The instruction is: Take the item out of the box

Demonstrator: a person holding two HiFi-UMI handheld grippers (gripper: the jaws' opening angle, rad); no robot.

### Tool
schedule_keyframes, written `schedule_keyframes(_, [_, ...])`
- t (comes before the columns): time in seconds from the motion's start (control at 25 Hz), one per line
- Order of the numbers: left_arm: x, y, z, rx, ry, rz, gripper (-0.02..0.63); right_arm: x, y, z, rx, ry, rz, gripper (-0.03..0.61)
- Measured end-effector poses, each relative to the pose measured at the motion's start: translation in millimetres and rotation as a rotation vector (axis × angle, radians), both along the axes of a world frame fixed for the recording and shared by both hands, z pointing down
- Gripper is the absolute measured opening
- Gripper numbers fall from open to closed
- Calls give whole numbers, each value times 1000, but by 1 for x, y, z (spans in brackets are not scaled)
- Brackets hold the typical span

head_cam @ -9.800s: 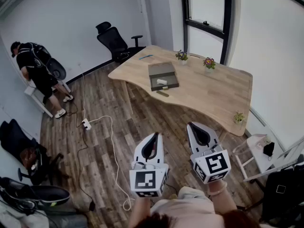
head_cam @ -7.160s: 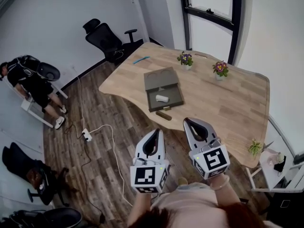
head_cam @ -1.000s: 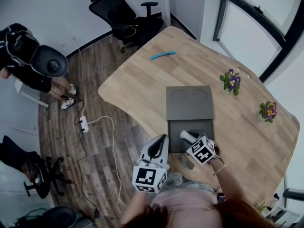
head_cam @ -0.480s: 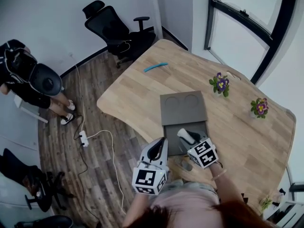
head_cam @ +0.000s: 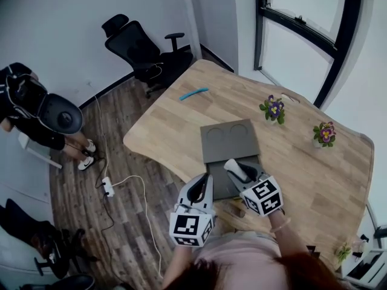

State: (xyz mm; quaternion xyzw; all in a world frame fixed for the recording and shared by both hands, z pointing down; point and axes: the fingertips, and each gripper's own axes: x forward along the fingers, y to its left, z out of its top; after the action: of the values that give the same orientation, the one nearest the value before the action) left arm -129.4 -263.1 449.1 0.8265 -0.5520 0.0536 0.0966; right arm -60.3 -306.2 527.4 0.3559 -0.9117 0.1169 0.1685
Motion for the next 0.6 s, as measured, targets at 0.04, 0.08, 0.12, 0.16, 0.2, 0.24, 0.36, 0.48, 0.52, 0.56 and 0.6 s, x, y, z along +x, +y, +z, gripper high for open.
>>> schedule_keyframes(0.04, [1,-1,-2,6,-3,-3,0,1,0,-7,14,-12,4,141])
schedule_keyframes(0.08, [2,-1,-4,10,-4,-5,0,2,0,-14,27,-22,7,140])
schedule_keyframes(0.12, [3,-1,-6,12,-3,-5,0,3,1,-20,39,-33,13,141])
schedule_keyframes(0.16, [4,0,-7,14,-3,-5,0,5,2,-25,49,-45,20,141])
schedule_keyframes(0.2, [4,1,-8,17,-3,-4,0,6,3,-31,58,-61,28,141])
schedule_keyframes(0.24, [4,1,-9,22,-4,-4,-1,7,3,-37,68,-79,36,141])
schedule_keyframes(0.36, [3,1,-14,34,-6,-2,0,10,5,-52,97,-115,59,141])
schedule_keyframes(0.48, [4,3,-18,43,-5,-1,0,12,9,-58,115,-121,66,141])
schedule_keyframes(0.52, [4,4,-19,45,-4,2,0,13,10,-60,119,-124,69,140])
schedule_keyframes(0.56, [5,4,-20,47,-4,4,0,14,11,-62,120,-128,73,141])
schedule_keyframes(0.6, [6,5,-21,49,-4,6,0,15,12,-64,120,-134,78,141])
